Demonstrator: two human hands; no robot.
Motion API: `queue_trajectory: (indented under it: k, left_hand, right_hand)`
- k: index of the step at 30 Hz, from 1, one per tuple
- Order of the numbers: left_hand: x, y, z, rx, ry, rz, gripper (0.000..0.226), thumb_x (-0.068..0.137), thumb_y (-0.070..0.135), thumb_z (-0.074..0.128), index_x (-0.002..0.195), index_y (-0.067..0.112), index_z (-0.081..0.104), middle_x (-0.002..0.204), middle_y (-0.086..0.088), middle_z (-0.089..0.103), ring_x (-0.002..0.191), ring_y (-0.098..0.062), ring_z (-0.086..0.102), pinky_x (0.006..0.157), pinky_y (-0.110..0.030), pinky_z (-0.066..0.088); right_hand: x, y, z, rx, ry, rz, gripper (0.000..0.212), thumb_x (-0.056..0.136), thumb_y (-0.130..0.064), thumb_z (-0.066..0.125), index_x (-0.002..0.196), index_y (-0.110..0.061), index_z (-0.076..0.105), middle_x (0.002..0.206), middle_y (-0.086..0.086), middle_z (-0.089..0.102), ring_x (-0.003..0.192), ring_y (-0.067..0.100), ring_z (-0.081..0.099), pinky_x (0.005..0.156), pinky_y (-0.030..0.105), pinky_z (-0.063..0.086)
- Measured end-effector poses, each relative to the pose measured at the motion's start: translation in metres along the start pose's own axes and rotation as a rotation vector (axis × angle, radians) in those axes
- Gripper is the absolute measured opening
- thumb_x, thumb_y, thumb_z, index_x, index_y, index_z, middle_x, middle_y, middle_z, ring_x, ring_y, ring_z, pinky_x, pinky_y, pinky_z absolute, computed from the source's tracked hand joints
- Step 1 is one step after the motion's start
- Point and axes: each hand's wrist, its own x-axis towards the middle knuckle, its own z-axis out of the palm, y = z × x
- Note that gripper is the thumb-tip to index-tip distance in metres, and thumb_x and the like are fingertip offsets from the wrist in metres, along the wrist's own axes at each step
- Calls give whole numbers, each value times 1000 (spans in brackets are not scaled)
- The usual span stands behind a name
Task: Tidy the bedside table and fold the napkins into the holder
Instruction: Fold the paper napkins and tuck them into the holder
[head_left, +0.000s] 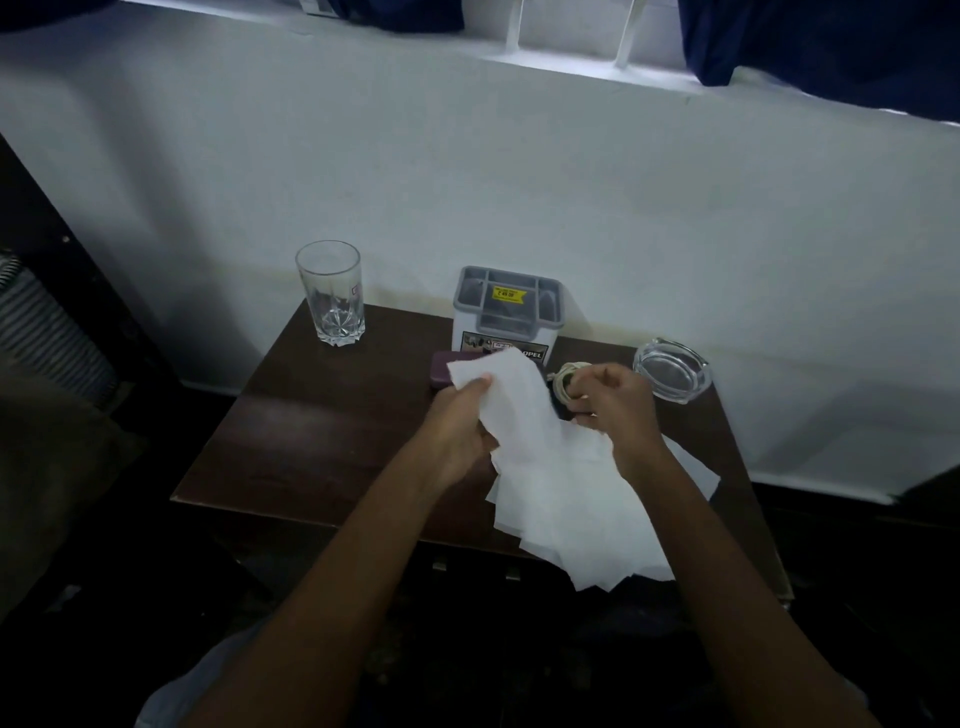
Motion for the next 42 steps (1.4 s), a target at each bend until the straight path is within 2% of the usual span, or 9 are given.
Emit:
queue_trajectory:
  k: [5,8,11,15,19,29,35,39,42]
  left_hand:
    - [10,9,-12,-43,288,112,36,97,15,45,129,-2,48,123,-18,59,97,-28,56,85,-39,46]
    - [14,11,-15,-1,345,105,36,97,21,46,127,1,50,106,-13,59,94,-27,54,83,-36,44]
    - [16,11,-13,19,336,81,35,97,22,46,126,3,51,104,-12,60,95,-27,53,87,-38,44]
    - [16,9,-13,46,302,86,35,97,22,45,127,3,51,98,-9,58,95,-27,53,85,-37,44]
    - [17,9,-14,89,294,103,30,97,23,44,122,9,52,103,-9,56,94,-26,53,81,-35,43]
    - [12,3,-5,-140,-18,13,41,98,29,39,131,8,51,124,-13,61,109,-29,59,90,-40,47]
    - [2,3,8,-276,-213,46,39,98,35,31,111,13,60,101,-8,70,95,-24,63,87,-37,47]
    - [2,2,7,-393,-216,-22,71,89,67,20,125,16,55,121,-11,63,109,-27,58,93,-41,42]
    - [-3,4,14,-404,-231,-34,60,94,54,32,138,15,43,125,-10,58,110,-25,55,93,-40,42]
  right_hand:
    - [14,30,-21,-789,-263,-194,12,81,-1,61,85,-5,72,85,7,68,76,15,58,72,22,42]
    - [15,45,-21,-997,-465,-230,14,75,-8,71,88,-11,71,98,10,68,90,20,57,83,26,37]
    - [18,53,-19,-1079,-423,-271,19,72,-13,74,69,-27,60,90,2,66,97,26,56,88,35,43]
    - [15,44,-21,-937,-375,-251,35,71,-3,71,55,-28,52,66,-10,59,80,18,58,77,32,50]
    - [5,14,-30,-600,-434,-193,29,69,9,70,60,-14,58,64,2,61,55,0,55,63,18,45]
    - [-17,-45,-31,280,-377,-95,25,63,8,68,65,-13,54,58,-3,63,55,12,57,52,19,46]
    - [-21,-31,5,327,-19,-14,29,69,9,67,58,-14,56,67,3,56,69,20,51,62,29,42]
    - [-26,-26,17,179,103,-5,24,73,6,67,64,-12,54,69,-1,56,67,11,50,62,22,43]
    - [-26,-25,18,133,99,-22,25,75,5,67,65,-14,53,70,-2,56,67,8,50,62,21,42]
